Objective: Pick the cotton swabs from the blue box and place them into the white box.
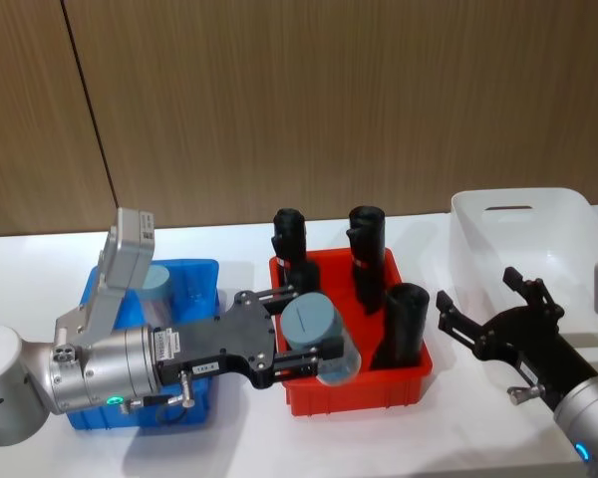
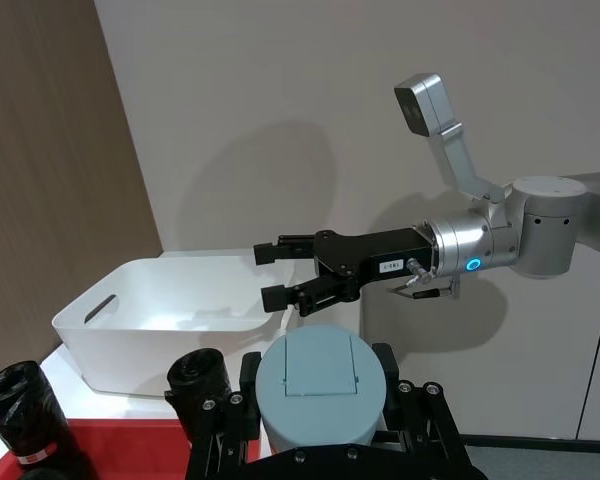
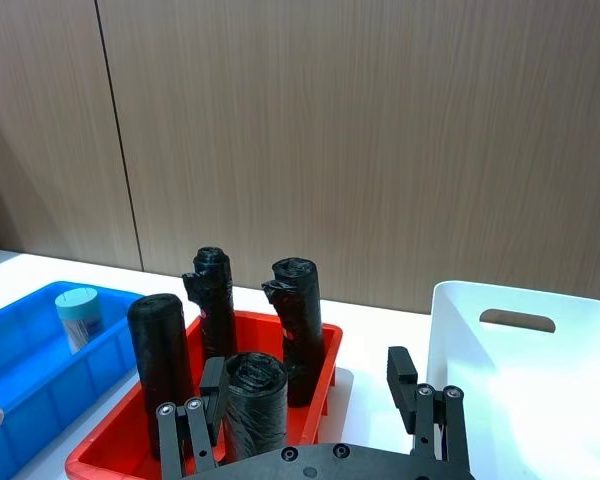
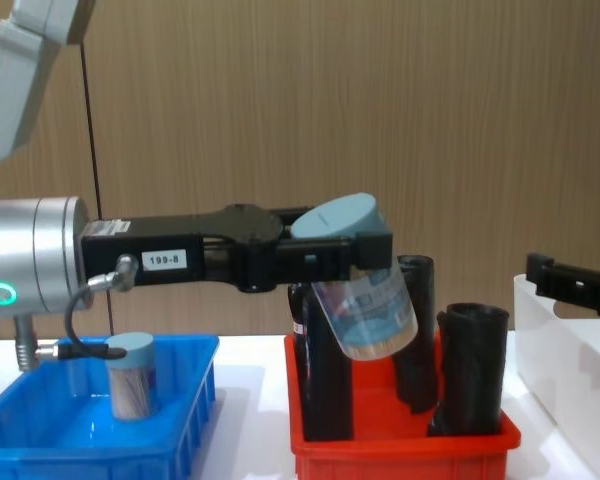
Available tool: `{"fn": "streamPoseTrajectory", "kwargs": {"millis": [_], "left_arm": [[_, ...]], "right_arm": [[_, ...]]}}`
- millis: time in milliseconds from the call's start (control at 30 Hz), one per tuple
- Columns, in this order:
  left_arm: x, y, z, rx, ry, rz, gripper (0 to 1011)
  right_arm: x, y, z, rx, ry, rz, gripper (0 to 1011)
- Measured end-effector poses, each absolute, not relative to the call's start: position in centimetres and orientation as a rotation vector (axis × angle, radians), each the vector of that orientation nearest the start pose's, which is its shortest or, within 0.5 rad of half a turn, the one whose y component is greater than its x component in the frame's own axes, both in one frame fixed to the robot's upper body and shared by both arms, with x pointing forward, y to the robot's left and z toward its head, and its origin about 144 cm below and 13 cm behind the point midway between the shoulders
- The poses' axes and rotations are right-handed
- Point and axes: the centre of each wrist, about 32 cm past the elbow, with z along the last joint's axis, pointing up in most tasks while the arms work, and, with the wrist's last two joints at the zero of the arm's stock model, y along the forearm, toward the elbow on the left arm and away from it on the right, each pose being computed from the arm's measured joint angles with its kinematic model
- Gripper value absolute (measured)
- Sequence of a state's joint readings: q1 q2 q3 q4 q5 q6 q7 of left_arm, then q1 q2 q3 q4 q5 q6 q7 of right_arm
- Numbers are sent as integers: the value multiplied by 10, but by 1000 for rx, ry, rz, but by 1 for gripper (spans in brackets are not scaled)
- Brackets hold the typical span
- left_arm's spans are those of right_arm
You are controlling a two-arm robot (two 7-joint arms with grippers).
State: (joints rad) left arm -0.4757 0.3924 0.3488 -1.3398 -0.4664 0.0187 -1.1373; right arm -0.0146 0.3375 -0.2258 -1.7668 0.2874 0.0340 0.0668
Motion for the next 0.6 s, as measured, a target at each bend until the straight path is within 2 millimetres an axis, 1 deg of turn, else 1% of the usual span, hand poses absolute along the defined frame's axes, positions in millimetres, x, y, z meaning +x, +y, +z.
{"fn": "streamPoseTrajectory", "kwargs": {"millis": [433,600], "left_arm": [[571,270,1236,-2,-105,205,664],[571,271,1237,-2,-104,204,664]], "right_arm": [[443,-238,1189,23,-80,-1218,1002],[445,-243,1193,9,-96,-1183,1002]]}}
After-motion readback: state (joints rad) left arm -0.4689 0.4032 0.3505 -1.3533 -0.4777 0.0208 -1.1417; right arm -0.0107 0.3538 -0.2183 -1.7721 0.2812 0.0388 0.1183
